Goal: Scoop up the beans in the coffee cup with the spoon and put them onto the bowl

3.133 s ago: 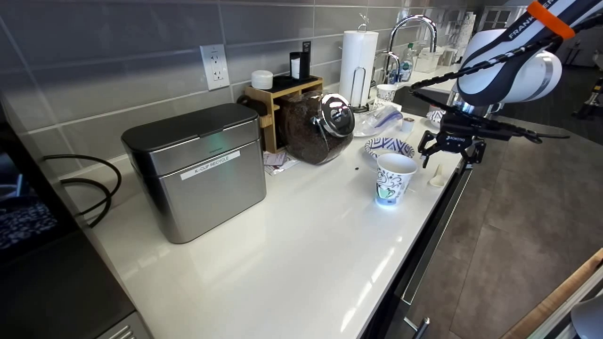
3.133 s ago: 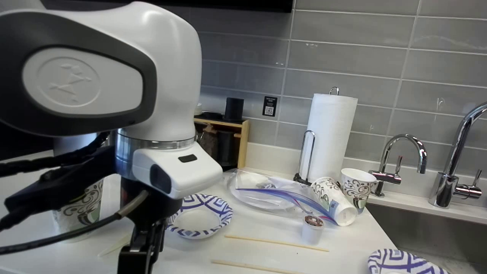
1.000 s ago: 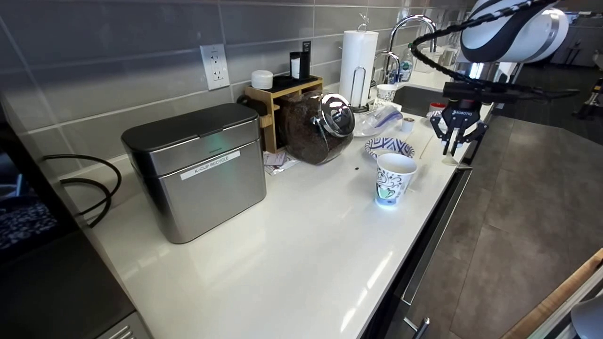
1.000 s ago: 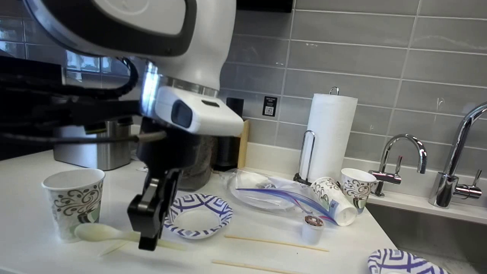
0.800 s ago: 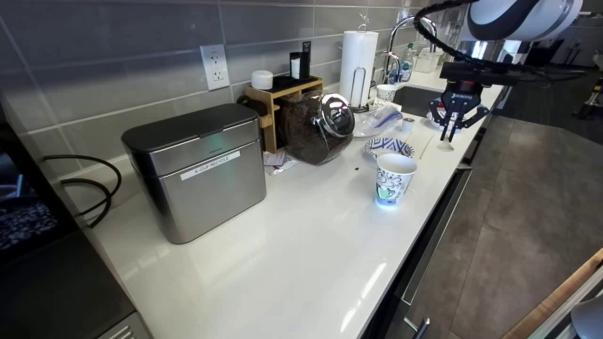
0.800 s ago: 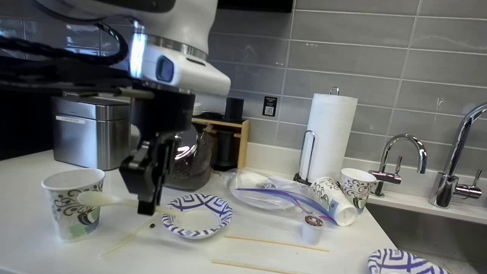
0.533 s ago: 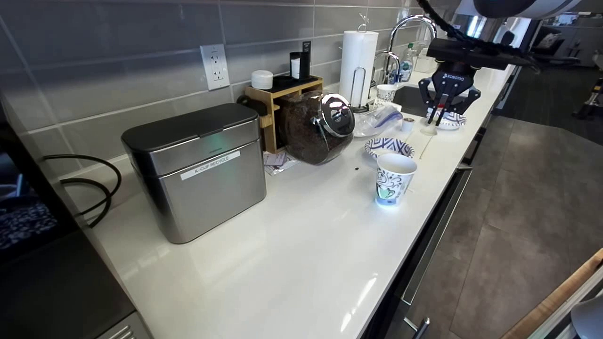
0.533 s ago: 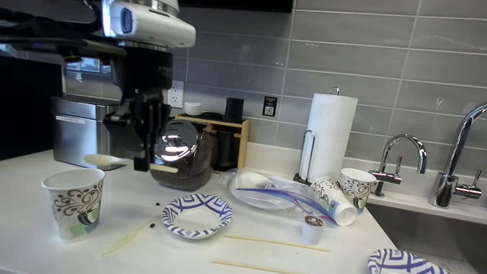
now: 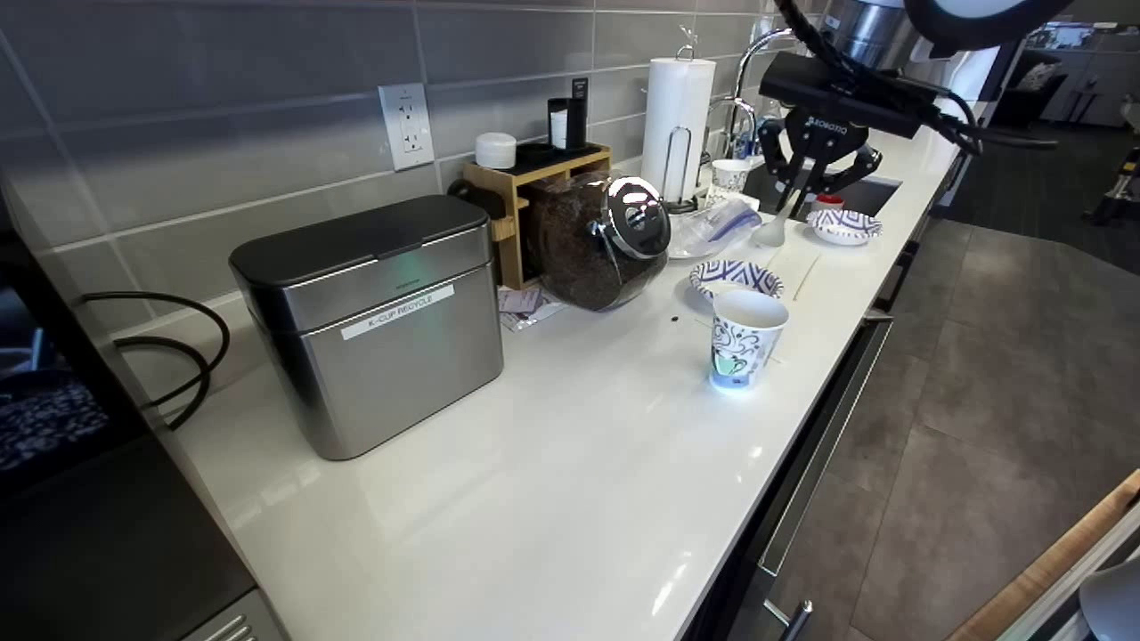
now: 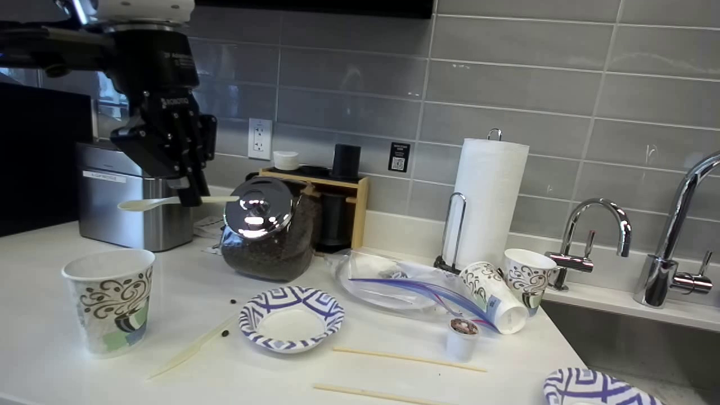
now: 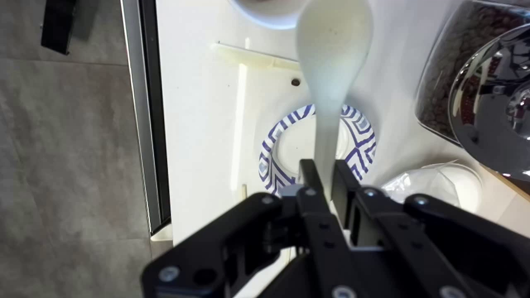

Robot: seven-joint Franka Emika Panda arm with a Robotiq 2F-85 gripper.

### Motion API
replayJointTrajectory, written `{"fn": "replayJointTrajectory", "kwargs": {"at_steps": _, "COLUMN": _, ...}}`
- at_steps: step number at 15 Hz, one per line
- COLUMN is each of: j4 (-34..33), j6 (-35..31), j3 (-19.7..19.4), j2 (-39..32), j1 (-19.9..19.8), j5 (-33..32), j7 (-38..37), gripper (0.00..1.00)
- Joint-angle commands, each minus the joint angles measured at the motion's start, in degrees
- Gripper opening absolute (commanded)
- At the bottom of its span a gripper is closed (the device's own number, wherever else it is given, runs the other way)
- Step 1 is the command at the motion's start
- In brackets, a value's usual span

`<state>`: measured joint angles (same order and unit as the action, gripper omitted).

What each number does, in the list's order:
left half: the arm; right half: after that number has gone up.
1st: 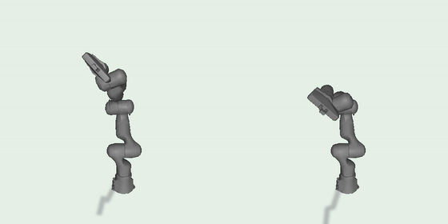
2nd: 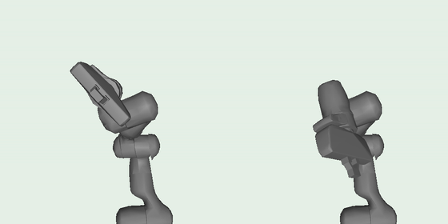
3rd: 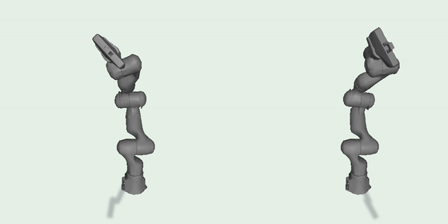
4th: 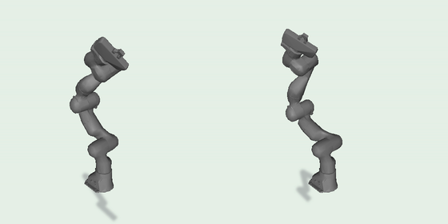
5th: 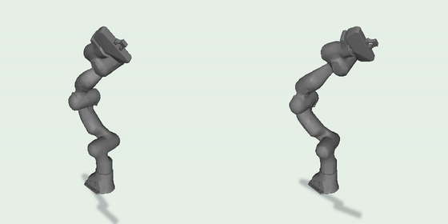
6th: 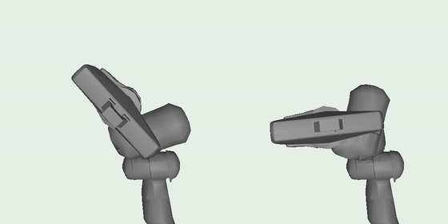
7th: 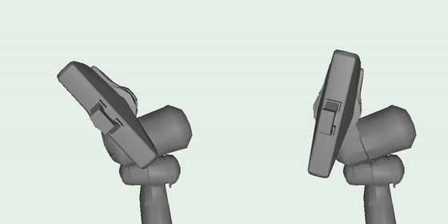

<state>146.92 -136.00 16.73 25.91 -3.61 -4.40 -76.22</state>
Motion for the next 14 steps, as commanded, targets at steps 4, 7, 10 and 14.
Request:
{"fn": "replayJointTrajectory", "kwargs": {"at_steps": 4, "j4": 1.6, "j6": 0.7, "j3": 2.1, "j2": 1.6, "j1": 0.9, "j5": -8.6, "j7": -2.7, "gripper": 0.13}}
{"fn": "replayJointTrajectory", "kwargs": {"at_steps": 7, "j4": 2.0, "j6": 0.8, "j3": 2.5, "j2": 2.2, "j1": 0.9, "j5": -9.6, "j7": -2.7, "gripper": 0.13}}
{"fn": "replayJointTrajectory", "kwargs": {"at_steps": 10, "j4": 1.9, "j6": 1.4, "j3": 5.0, "j2": 2.8, "j1": 0.5, "j5": -13.5, "j7": -3.2, "gripper": 0.03}}
{"fn": "replayJointTrajectory", "kwargs": {"at_steps": 14, "j4": 1.8, "j6": 1.6, "j3": 9.1, "j2": 3.5, "j1": 1.0, "j5": -20.8, "j7": -5.1, "gripper": 0.03}}
